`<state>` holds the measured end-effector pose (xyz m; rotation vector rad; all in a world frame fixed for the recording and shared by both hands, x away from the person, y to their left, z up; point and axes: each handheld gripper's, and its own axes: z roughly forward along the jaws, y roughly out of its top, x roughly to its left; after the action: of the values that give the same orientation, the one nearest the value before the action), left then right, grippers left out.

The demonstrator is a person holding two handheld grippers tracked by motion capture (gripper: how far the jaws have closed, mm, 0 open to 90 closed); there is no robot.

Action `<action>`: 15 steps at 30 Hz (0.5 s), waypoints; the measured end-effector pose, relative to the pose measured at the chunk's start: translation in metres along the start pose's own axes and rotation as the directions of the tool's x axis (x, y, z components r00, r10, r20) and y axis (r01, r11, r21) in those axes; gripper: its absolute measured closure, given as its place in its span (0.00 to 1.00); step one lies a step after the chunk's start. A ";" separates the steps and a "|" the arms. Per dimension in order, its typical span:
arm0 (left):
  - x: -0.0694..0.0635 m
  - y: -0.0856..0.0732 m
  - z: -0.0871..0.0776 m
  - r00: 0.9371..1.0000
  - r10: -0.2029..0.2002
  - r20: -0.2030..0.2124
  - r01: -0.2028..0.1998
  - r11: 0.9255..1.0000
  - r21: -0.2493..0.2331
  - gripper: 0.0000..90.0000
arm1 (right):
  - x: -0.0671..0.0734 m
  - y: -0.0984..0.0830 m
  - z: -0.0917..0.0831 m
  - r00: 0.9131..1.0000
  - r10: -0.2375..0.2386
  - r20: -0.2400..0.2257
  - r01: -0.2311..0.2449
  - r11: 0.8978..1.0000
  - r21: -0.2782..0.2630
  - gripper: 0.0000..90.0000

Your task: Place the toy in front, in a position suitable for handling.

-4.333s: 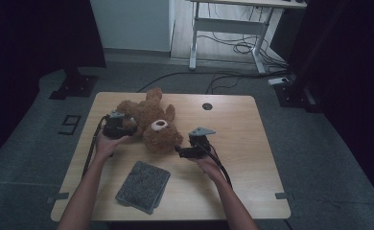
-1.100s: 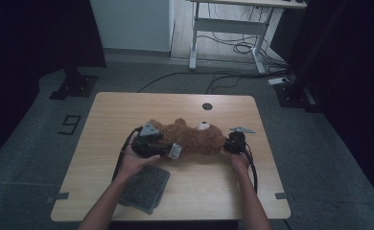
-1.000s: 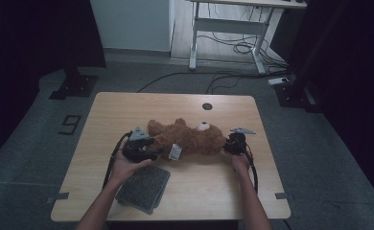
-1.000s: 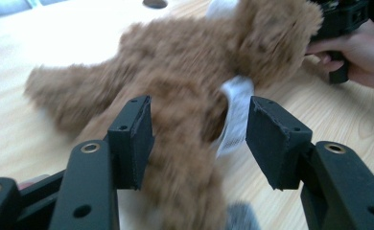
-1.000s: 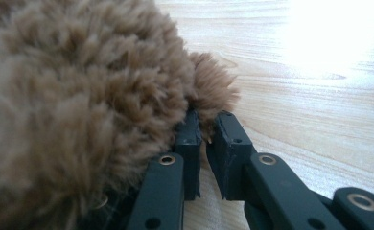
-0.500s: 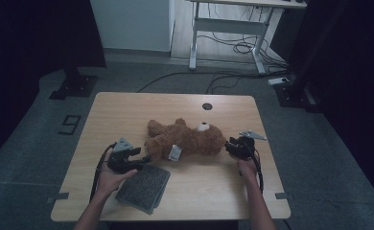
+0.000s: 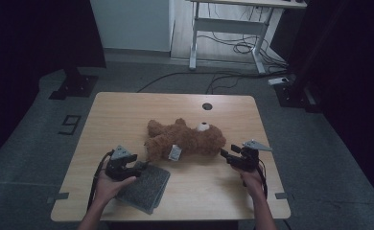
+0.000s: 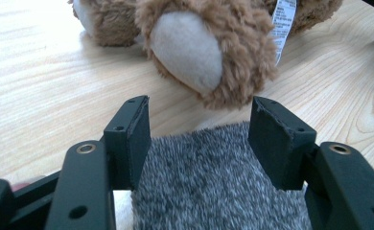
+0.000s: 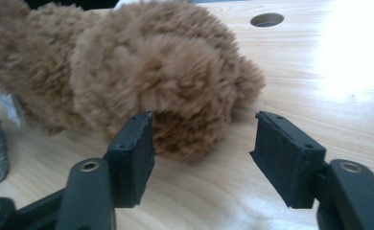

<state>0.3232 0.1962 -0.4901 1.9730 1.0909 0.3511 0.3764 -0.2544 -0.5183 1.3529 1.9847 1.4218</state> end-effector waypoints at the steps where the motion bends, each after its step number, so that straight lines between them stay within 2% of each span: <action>1: 0.000 -0.001 -0.001 1.000 -0.003 0.001 0.003 1.000 0.002 0.43 | 0.003 -0.002 -0.001 1.000 -0.004 -0.012 0.004 1.000 -0.007 0.41; 6: 0.002 -0.010 -0.003 1.000 -0.022 0.002 0.022 1.000 0.013 0.41 | 0.008 -0.008 -0.003 0.999 -0.006 -0.036 0.005 0.999 -0.042 0.41; 9: 0.002 -0.016 -0.004 1.000 -0.025 -0.004 0.025 0.999 0.025 0.41 | 0.010 -0.007 -0.001 0.999 -0.037 -0.018 0.037 0.999 -0.026 0.38; 15: 0.004 -0.025 -0.006 0.999 -0.018 -0.032 0.020 0.999 0.042 0.41 | 0.014 -0.002 0.001 0.999 -0.045 -0.026 0.044 0.998 -0.043 0.38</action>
<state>0.3075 0.2097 -0.5064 1.9987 1.1448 0.3531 0.3690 -0.2418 -0.5172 1.2699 1.9778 1.4605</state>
